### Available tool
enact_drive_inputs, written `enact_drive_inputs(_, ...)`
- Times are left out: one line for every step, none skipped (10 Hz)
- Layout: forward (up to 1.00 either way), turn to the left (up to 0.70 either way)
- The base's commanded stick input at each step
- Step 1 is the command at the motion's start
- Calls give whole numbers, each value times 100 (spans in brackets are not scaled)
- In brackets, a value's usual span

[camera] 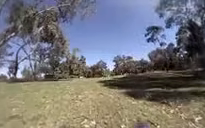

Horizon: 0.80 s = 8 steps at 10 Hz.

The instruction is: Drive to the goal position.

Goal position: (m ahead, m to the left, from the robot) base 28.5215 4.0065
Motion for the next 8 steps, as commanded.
enact_drive_inputs(100,0)
enact_drive_inputs(100,0)
enact_drive_inputs(100,0)
enact_drive_inputs(100,0)
enact_drive_inputs(100,0)
enact_drive_inputs(100,0)
enact_drive_inputs(100,0)
enact_drive_inputs(100,0)
